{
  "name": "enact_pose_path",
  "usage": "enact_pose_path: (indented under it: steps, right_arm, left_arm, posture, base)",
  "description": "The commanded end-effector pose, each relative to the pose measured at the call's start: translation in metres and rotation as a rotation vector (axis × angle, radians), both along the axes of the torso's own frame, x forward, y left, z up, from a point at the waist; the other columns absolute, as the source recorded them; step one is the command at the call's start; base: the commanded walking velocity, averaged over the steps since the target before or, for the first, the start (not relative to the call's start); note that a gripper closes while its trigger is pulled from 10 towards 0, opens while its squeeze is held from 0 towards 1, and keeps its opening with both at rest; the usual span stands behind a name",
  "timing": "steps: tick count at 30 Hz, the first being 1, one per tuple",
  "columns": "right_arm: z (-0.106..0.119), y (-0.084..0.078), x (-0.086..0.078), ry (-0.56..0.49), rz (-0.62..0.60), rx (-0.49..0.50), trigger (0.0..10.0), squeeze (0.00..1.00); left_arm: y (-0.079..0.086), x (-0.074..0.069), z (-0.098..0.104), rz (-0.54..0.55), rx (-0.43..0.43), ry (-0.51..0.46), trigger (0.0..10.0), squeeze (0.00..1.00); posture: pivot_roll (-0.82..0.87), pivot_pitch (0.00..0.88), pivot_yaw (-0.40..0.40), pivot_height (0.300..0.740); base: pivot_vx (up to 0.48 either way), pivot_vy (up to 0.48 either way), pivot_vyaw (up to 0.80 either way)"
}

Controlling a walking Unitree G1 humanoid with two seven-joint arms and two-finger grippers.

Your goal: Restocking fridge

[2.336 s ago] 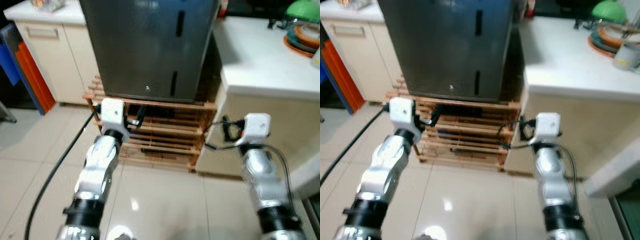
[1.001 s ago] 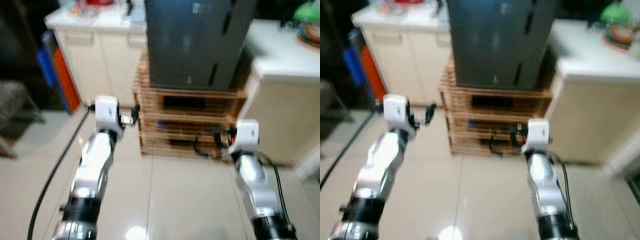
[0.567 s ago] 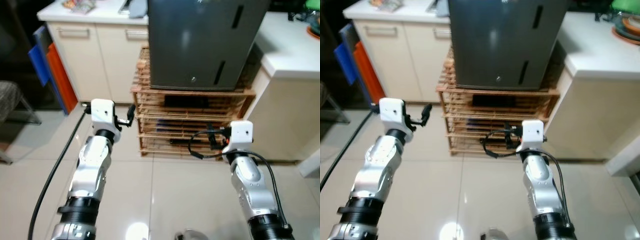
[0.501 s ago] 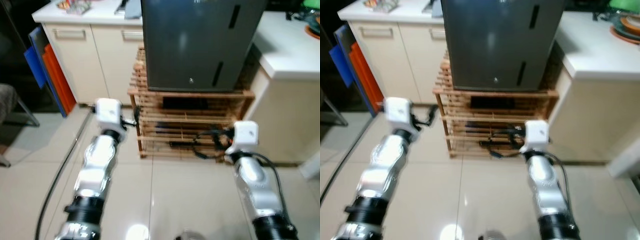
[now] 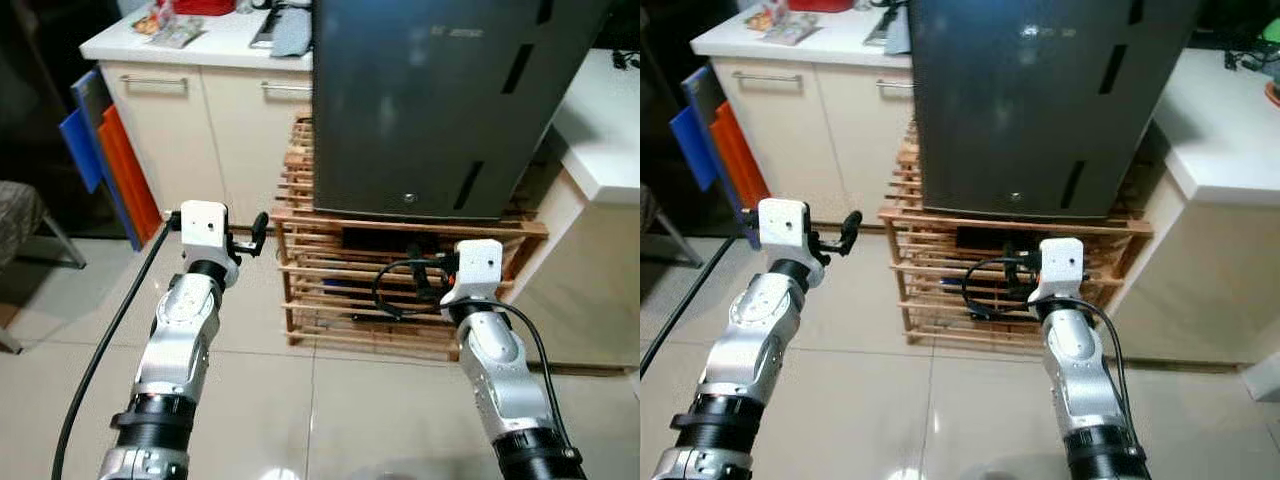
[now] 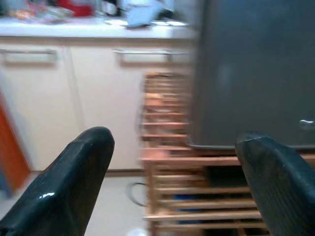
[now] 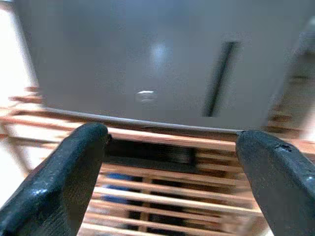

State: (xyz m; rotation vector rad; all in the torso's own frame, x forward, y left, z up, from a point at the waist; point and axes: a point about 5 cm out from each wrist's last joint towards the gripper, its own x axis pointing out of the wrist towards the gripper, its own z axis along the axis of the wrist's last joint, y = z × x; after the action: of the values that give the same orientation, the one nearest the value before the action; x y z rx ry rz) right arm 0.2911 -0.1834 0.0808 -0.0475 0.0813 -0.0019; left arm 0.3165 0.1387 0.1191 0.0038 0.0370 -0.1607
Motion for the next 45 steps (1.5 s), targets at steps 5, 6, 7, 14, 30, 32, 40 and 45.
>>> enact_pose_path:
  steps: [5, 6, 7, 14, 30, 32, 40, 45]
  right_arm:
    - [0.005, 0.005, 0.002, -0.024, 0.006, 0.013, 10.0, 0.00]
    - [0.004, 0.004, 0.002, -0.023, 0.003, 0.012, 10.0, 0.00]
    - [0.004, 0.004, 0.002, -0.022, 0.001, 0.012, 10.0, 0.00]
    - [0.005, -0.003, 0.002, -0.026, -0.021, -0.001, 10.0, 0.00]
    - [0.003, -0.015, -0.005, -0.037, -0.045, -0.010, 10.0, 0.00]
    - [0.004, -0.014, -0.005, -0.039, -0.045, -0.010, 10.0, 0.00]
    - [0.002, -0.015, -0.006, -0.039, -0.049, -0.013, 10.0, 0.00]
    - [0.002, -0.016, -0.005, -0.036, -0.054, -0.017, 10.0, 0.00]
  left_arm:
    - [0.015, 0.002, 0.002, 0.035, 0.021, 0.003, 10.0, 0.00]
    - [0.015, 0.002, 0.002, 0.036, 0.022, 0.005, 10.0, 0.00]
    - [0.016, 0.002, 0.002, 0.037, 0.022, 0.007, 10.0, 0.00]
    - [0.017, 0.007, -0.002, 0.054, 0.004, 0.050, 10.0, 0.00]
    - [0.016, 0.008, 0.004, 0.059, 0.028, -0.009, 10.0, 0.00]
    - [0.017, 0.009, 0.004, 0.062, 0.029, -0.004, 10.0, 0.00]
    - [0.019, 0.009, 0.001, 0.081, 0.032, 0.013, 10.0, 0.00]
    - [0.020, 0.009, 0.001, 0.084, 0.036, 0.015, 10.0, 0.00]
  posture:
    - [-0.10, 0.000, 0.007, 0.740]
    - [-0.10, 0.000, 0.009, 0.740]
    - [-0.10, 0.000, 0.011, 0.740]
    - [-0.11, 0.000, 0.011, 0.740]
    - [-0.11, 0.000, 0.008, 0.740]
    - [-0.11, 0.000, 0.007, 0.740]
    - [-0.11, 0.000, 0.006, 0.740]
    - [-0.11, 0.000, 0.005, 0.740]
  base:
    - [0.000, 0.480, -0.29]
    - [0.000, 0.480, -0.80]
    - [0.000, 0.480, -0.80]
    - [0.000, 0.480, -0.80]
    - [0.059, 0.284, -0.33]
    - [0.467, 0.000, 0.00]
    - [0.266, 0.368, 0.00]
    - [0.048, 0.417, 0.00]
